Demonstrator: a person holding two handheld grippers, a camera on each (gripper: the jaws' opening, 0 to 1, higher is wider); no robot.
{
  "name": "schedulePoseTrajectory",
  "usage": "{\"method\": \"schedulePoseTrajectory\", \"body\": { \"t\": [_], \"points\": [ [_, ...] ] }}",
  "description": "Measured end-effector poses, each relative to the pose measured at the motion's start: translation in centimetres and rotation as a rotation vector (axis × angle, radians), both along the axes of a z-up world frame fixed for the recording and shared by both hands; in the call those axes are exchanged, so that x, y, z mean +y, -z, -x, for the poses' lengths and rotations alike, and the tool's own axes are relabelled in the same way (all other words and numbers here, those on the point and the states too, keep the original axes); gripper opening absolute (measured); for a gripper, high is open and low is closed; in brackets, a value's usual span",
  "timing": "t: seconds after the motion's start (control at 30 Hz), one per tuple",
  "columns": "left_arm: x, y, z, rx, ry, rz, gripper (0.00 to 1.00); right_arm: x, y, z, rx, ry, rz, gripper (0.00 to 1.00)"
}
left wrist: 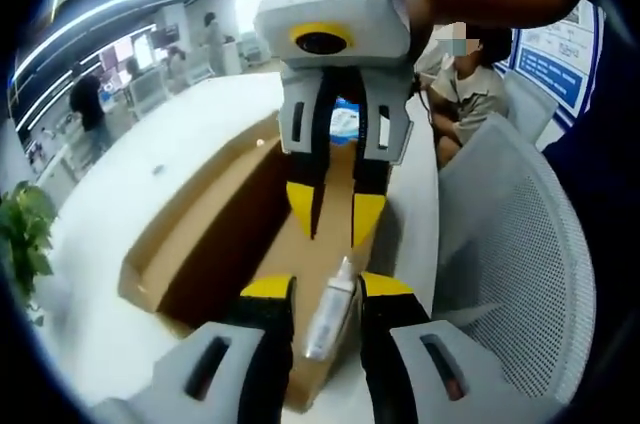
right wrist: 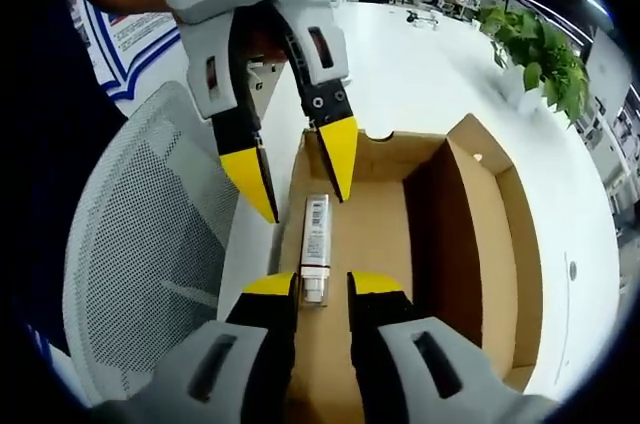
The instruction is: Operate the shoe box by opening the lid, removing the specified soft item, and placing it in the target area until the item is outside and the box remains undamaged.
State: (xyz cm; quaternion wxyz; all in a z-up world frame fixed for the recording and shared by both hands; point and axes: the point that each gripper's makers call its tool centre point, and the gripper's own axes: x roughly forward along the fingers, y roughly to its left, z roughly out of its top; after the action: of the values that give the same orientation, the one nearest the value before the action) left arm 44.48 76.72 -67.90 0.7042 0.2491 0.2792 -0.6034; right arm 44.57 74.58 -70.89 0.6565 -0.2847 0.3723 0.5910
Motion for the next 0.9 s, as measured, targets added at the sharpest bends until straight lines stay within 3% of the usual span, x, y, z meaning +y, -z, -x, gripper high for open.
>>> {"method": "schedulePoseTrajectory", "body": {
  "t": [0.4,0.9],
  "points": [
    [0.2,0.8,-0.6,0.009,0.004,-0.024,0.21,-0.8,2.5,0.3,0.046,-0.029,0.047,0.17],
    [0.2,2.0,-1.2,0.024,0.03,-0.036,0.21,-0.1,4.5,0.5,0.106,-0.041,0.064,0.17]
  ]
}}
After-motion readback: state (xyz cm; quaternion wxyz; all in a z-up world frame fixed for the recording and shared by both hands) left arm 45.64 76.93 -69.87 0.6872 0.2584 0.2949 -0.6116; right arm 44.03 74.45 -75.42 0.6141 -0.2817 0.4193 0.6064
